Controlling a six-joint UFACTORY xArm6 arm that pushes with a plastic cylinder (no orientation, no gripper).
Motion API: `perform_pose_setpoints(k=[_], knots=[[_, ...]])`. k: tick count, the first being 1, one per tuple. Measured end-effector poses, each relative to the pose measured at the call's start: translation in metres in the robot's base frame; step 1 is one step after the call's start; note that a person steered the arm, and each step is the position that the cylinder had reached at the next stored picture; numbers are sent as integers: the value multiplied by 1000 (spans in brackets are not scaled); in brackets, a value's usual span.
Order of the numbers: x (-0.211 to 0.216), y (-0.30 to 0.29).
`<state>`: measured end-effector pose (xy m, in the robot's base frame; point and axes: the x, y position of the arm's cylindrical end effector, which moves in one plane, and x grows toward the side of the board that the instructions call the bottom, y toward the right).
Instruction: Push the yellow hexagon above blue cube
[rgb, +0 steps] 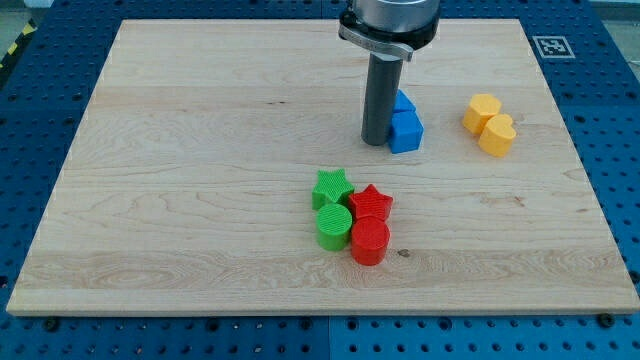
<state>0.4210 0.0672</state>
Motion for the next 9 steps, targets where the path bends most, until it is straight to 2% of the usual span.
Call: perform_pose_setpoints(k=[2,3,4,5,6,7,9], knots=[[-2,36],[31,36],[59,70],[57,152],[36,206],[13,196],[-5,139]])
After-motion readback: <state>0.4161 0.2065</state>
